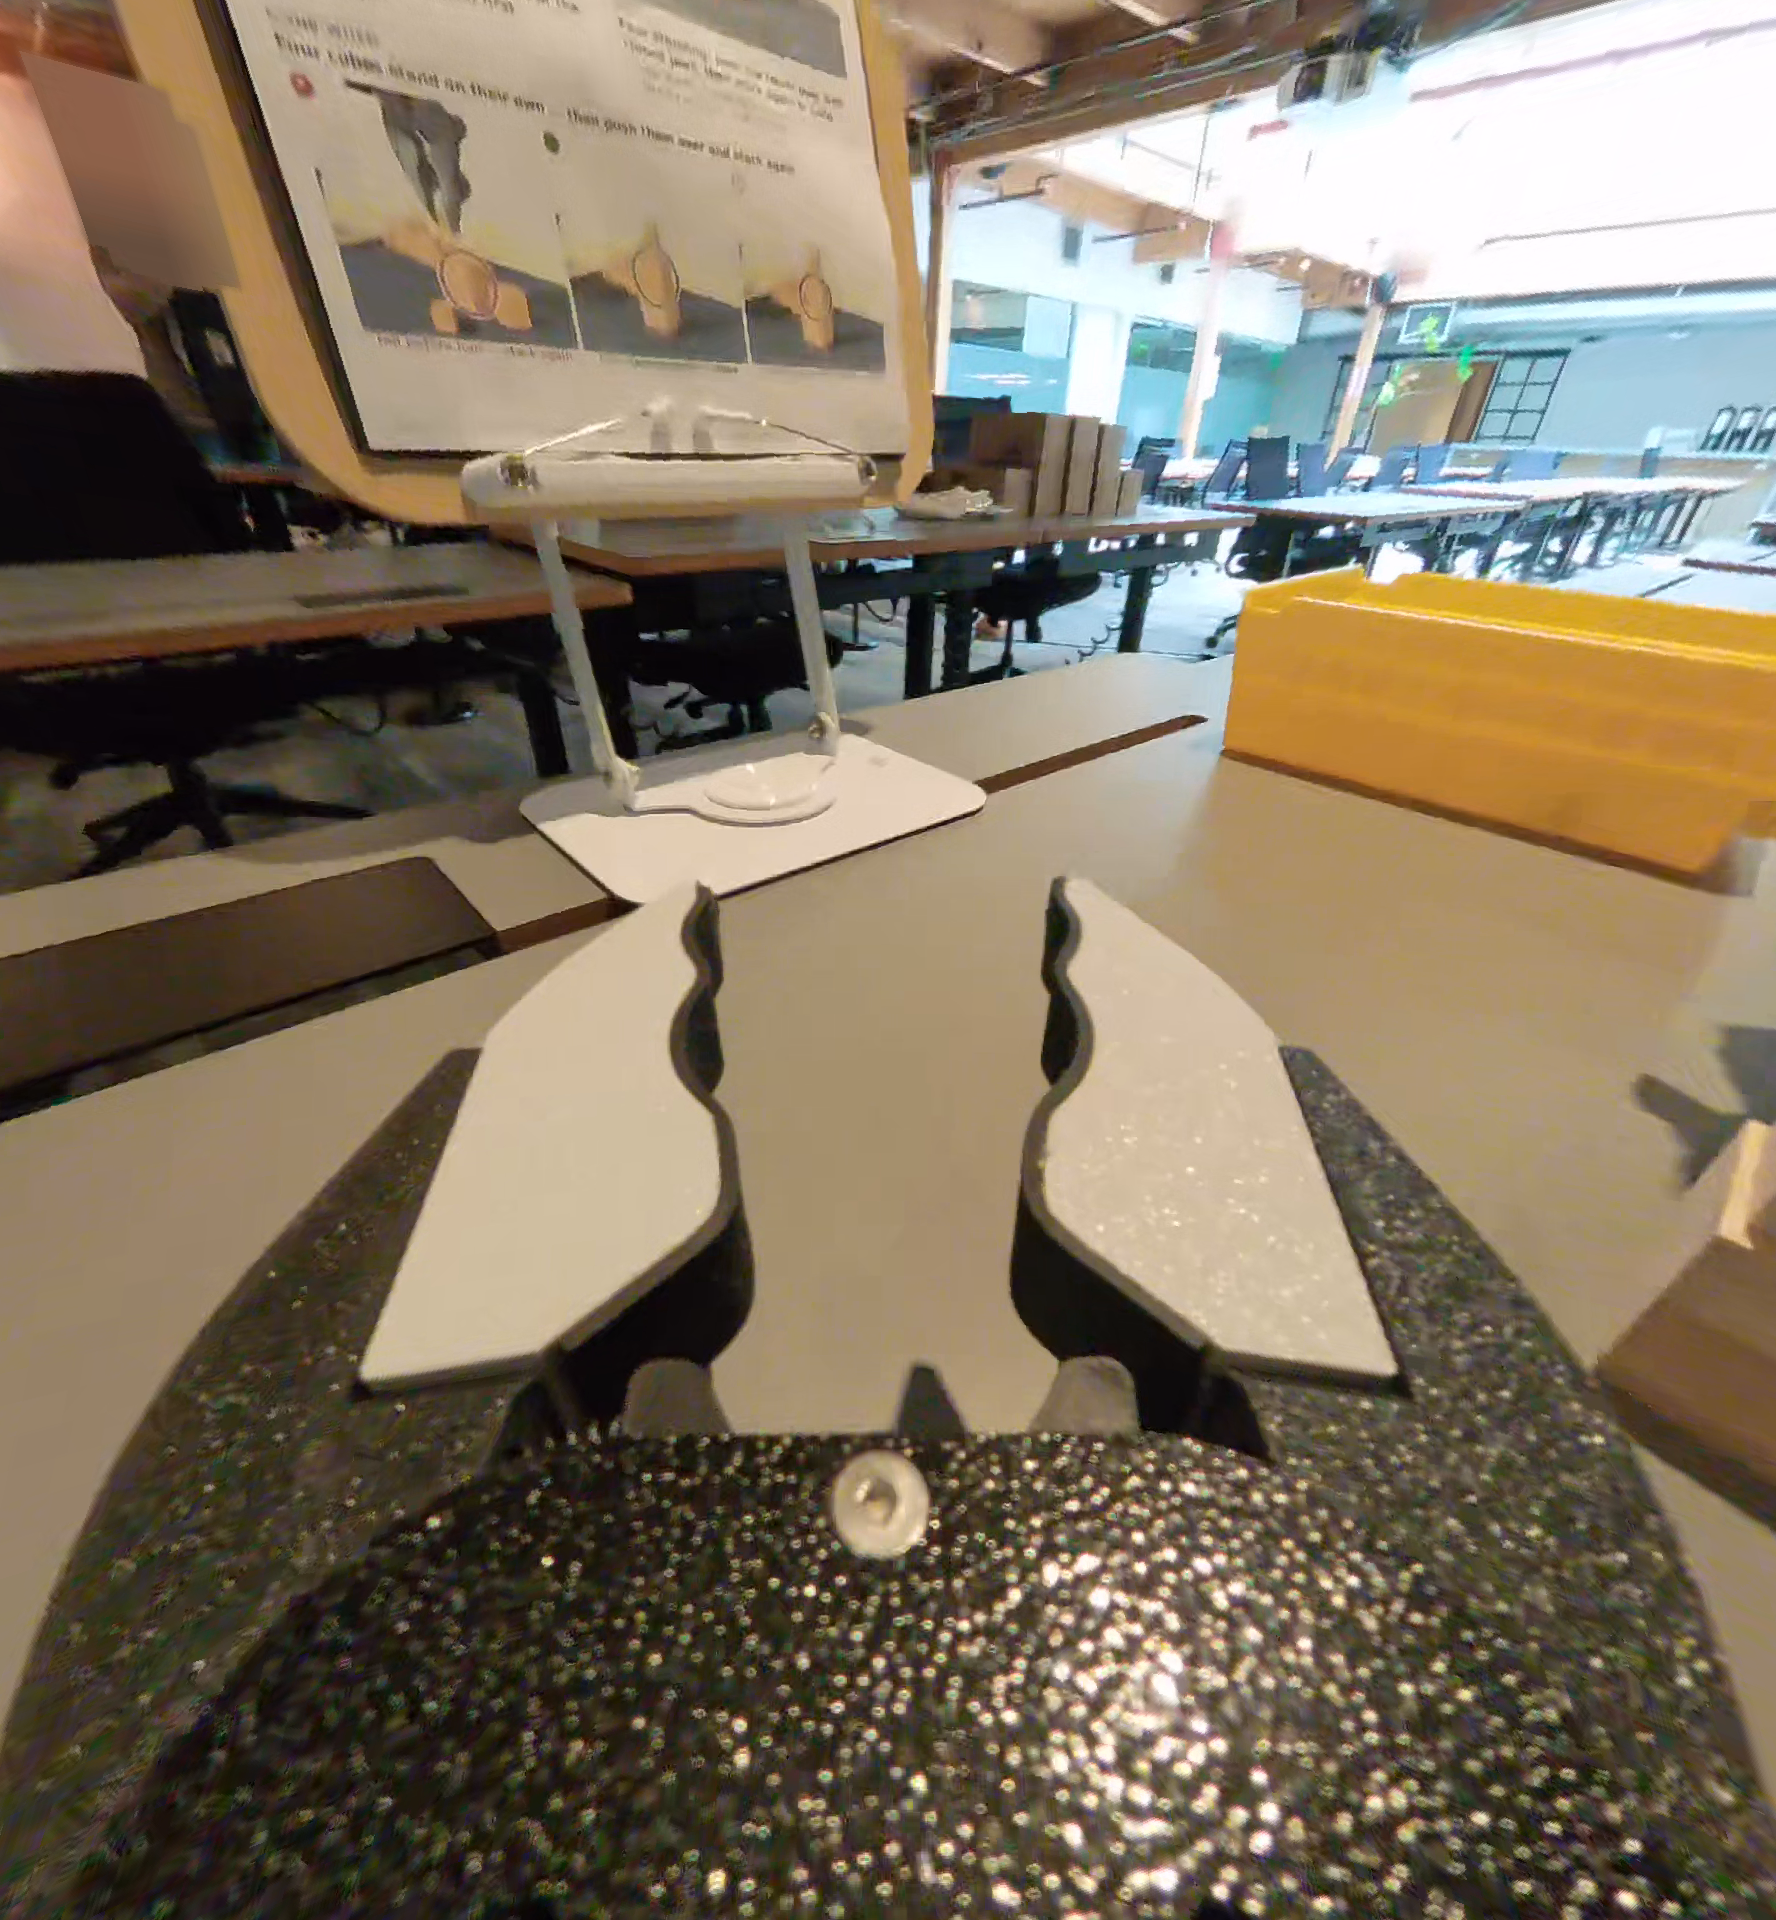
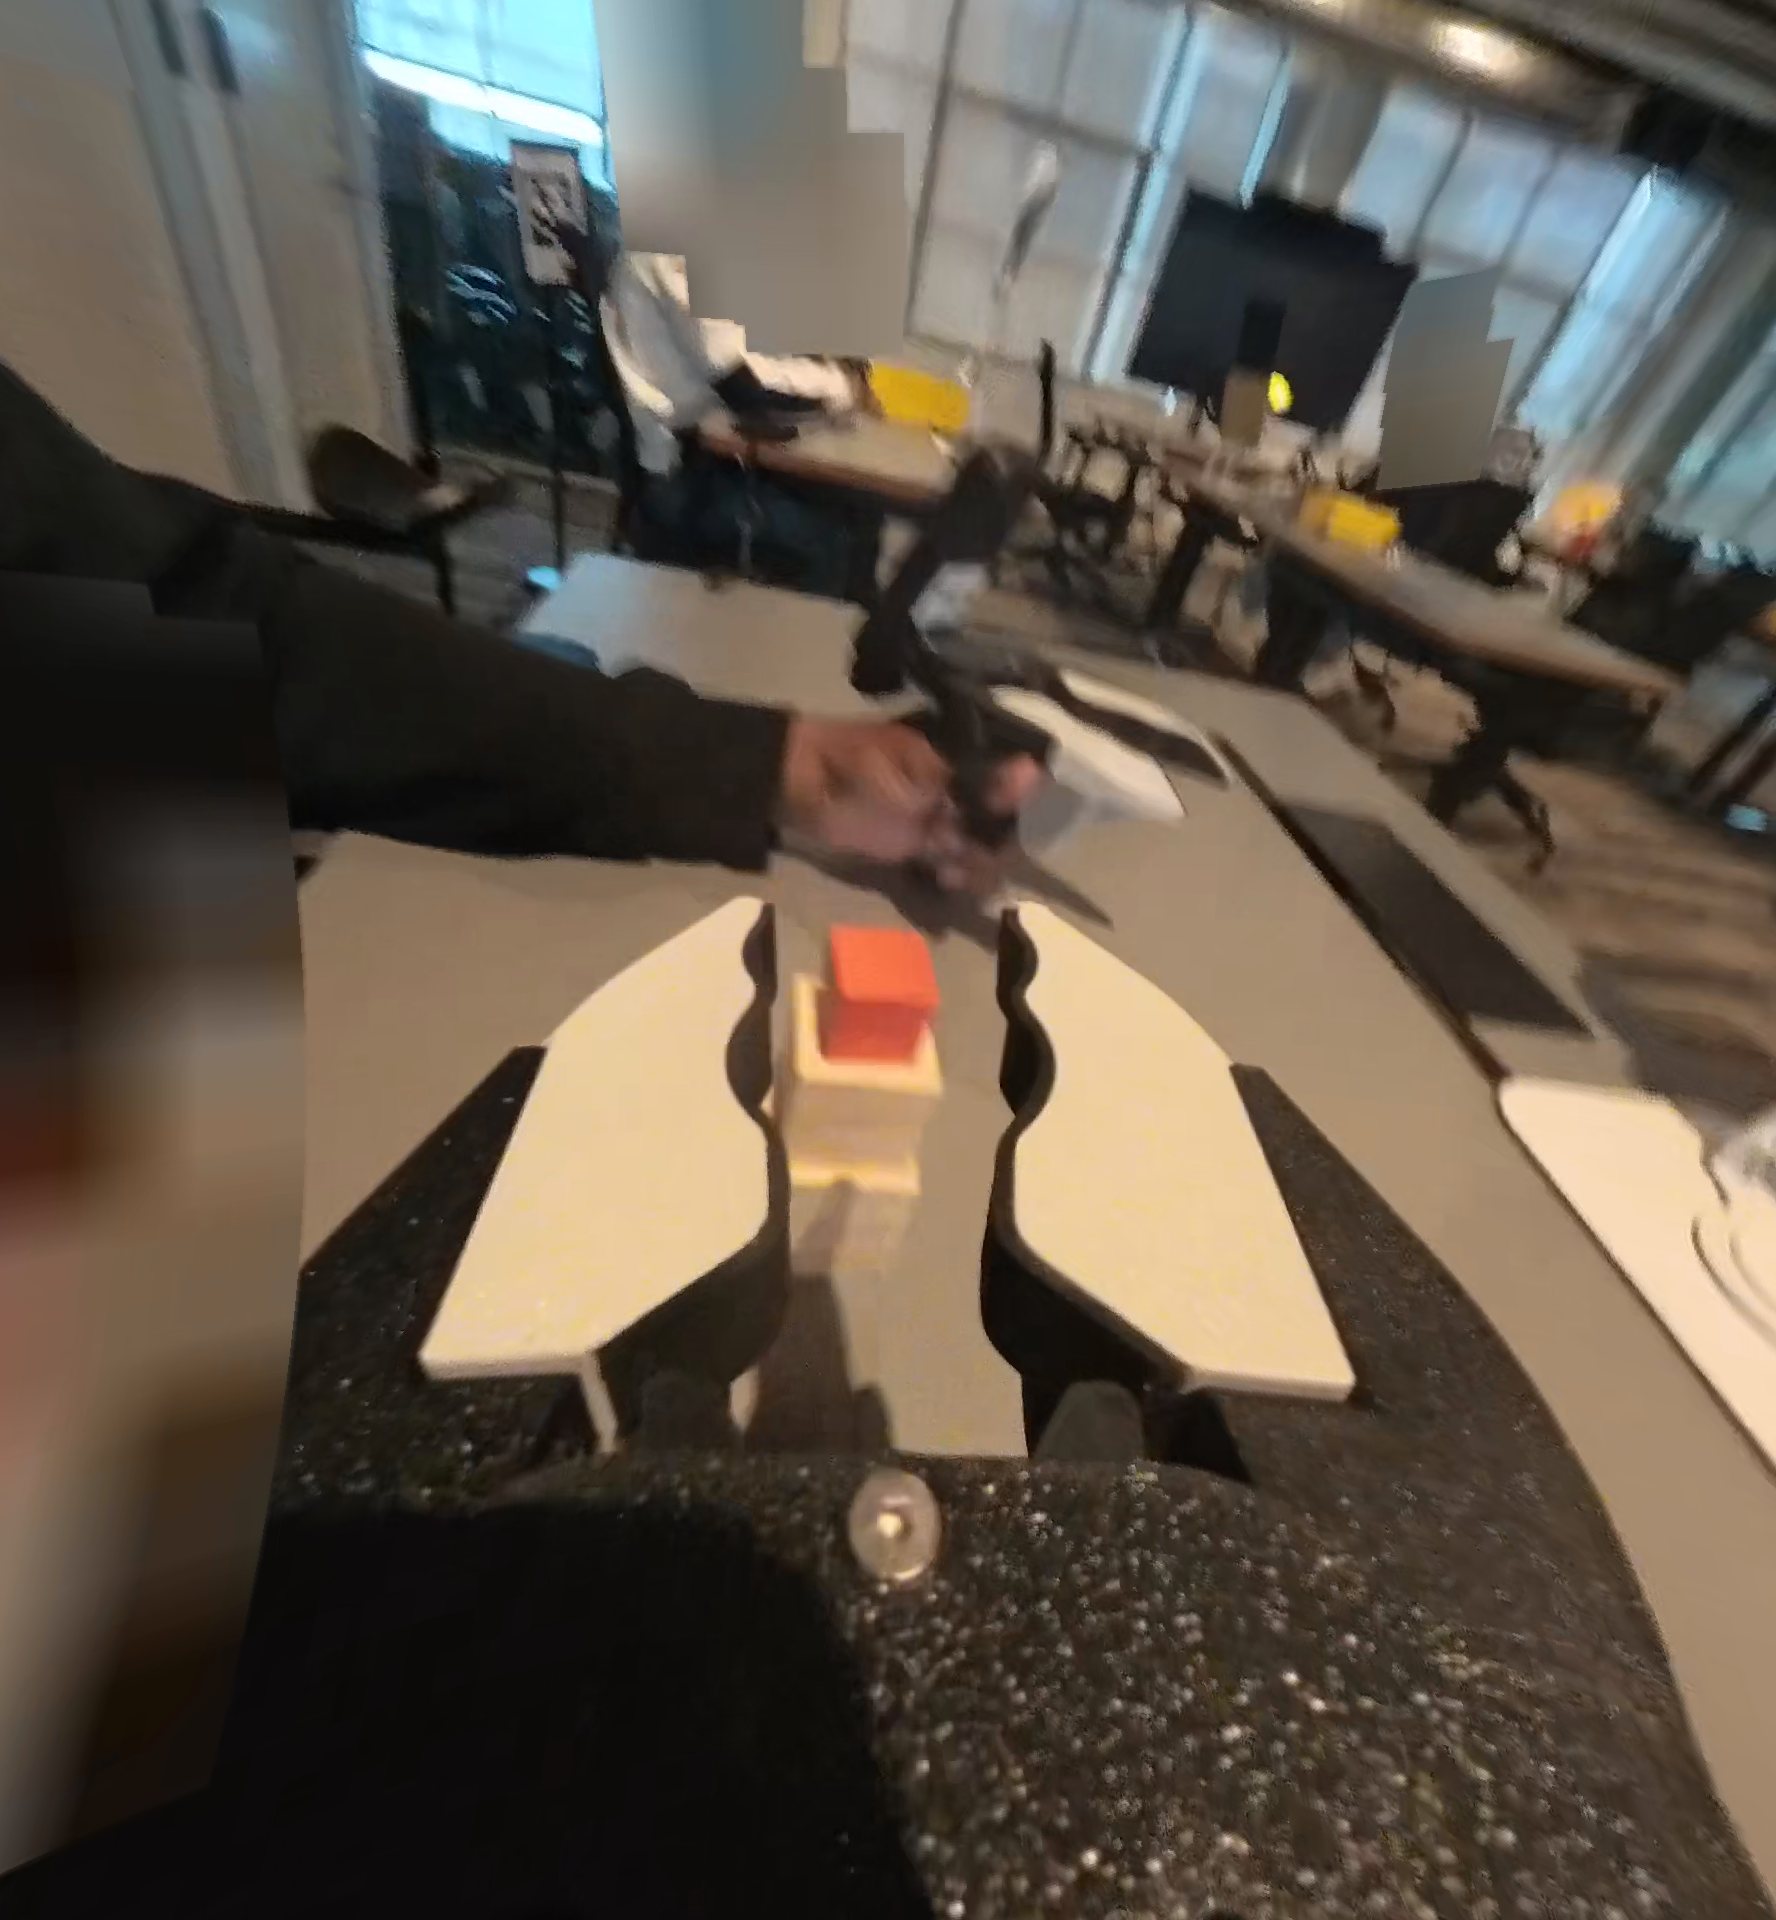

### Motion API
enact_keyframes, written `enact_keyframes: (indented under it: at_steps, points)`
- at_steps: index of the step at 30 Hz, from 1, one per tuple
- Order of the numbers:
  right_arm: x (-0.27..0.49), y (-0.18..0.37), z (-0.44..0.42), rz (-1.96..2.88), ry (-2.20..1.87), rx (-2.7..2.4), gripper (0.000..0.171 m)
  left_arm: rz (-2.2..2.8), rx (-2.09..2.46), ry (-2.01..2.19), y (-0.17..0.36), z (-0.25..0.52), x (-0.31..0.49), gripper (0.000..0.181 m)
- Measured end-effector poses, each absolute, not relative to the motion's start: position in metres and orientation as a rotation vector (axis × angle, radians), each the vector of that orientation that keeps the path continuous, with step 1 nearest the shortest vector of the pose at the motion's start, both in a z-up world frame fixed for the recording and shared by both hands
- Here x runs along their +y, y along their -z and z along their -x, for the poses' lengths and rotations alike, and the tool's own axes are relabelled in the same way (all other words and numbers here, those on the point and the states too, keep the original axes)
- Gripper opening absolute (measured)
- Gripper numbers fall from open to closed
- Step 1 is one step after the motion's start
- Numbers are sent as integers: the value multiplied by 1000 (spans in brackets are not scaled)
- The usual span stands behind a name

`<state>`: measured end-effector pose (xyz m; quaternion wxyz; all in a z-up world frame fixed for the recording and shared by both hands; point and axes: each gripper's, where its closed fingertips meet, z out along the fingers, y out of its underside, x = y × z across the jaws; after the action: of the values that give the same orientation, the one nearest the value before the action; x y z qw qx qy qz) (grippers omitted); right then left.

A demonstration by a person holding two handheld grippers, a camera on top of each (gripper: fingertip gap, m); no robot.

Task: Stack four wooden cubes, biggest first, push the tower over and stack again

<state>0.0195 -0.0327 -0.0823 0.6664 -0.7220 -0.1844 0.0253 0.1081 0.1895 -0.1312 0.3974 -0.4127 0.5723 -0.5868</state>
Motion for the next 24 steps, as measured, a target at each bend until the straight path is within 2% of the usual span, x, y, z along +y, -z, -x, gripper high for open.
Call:
enact_keyframes:
  at_steps: [5,9,14,24]
  points:
    - [-28,65,68,1554,-146,-668,39,1009,1555,1371,142,-110,176,59]
    - [7,120,110,1775,-88,-769,38,956,1653,1252,154,-112,164,59]
    - [41,189,106,2088,10,-628,39,906,1732,1167,163,-113,154,58]
    - [47,212,81,2245,63,-289,39,913,1732,1181,163,-112,154,53]
